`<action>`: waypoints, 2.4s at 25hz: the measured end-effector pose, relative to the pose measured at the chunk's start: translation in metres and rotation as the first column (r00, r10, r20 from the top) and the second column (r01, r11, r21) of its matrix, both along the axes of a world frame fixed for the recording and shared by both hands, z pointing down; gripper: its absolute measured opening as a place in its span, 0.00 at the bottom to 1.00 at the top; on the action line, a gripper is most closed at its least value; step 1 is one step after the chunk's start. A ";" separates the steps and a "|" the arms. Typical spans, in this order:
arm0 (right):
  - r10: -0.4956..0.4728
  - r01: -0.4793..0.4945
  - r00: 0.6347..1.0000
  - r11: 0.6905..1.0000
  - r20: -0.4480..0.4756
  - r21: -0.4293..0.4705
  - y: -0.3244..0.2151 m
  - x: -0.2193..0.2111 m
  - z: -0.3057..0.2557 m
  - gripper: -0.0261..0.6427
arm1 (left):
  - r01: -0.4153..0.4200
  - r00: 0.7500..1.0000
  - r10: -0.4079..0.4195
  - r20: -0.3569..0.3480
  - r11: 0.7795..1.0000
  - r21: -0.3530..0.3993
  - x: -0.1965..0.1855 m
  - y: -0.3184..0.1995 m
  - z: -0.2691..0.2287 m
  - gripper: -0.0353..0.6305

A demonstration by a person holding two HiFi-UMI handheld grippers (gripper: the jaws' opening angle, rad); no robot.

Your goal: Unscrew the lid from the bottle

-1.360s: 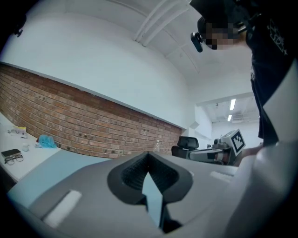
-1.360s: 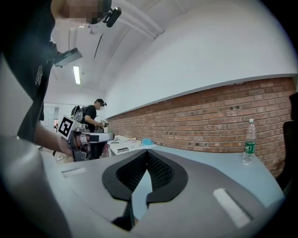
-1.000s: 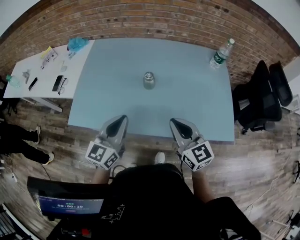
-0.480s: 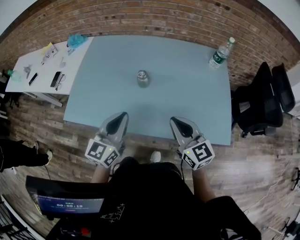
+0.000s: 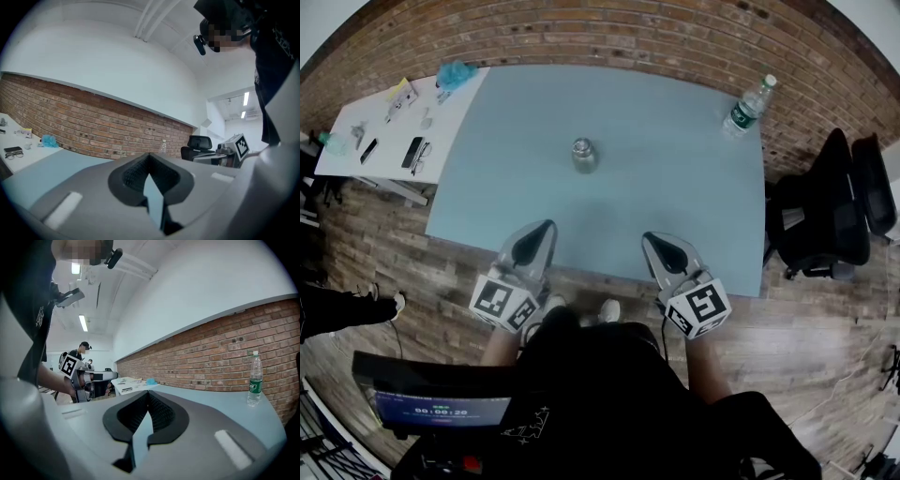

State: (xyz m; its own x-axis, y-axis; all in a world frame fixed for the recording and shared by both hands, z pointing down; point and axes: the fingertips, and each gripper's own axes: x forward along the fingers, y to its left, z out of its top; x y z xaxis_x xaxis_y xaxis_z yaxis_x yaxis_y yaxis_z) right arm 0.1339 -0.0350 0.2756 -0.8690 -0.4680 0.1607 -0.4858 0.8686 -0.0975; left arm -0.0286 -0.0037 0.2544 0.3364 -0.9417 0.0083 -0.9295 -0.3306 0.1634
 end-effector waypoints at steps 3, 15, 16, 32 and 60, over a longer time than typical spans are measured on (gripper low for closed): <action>-0.010 0.010 1.000 1.000 0.010 -0.006 -0.003 -0.003 -0.001 0.04 | 0.006 1.000 -0.006 0.004 1.000 -0.006 -0.003 -0.002 0.001 0.05; 0.041 -0.042 0.999 0.999 -0.010 -0.013 -0.015 -0.016 0.004 0.04 | -0.049 0.999 0.049 0.000 0.999 -0.012 -0.017 -0.026 0.009 0.05; 0.056 -0.056 0.998 0.998 -0.010 -0.012 -0.019 -0.021 0.004 0.04 | -0.062 0.998 0.062 -0.006 0.998 -0.015 -0.021 -0.033 0.011 0.05; 0.174 -0.174 0.984 0.985 -0.037 -0.012 -0.069 -0.082 0.009 0.04 | -0.176 0.984 0.176 0.000 0.984 -0.029 -0.070 -0.099 0.021 0.05; 0.223 -0.225 0.969 0.974 -0.106 -0.010 -0.145 -0.132 0.055 0.05 | -0.312 0.948 0.317 0.030 0.943 -0.114 -0.067 -0.175 0.095 0.15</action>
State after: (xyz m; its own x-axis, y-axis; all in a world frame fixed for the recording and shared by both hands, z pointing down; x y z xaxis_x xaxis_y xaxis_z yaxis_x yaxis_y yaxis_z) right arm 0.0023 -0.1798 0.3310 -0.7206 -0.6441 0.2567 -0.6762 0.7347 -0.0545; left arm -0.0958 -0.1786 0.3493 0.6120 -0.7808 0.1259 -0.7886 -0.5903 0.1724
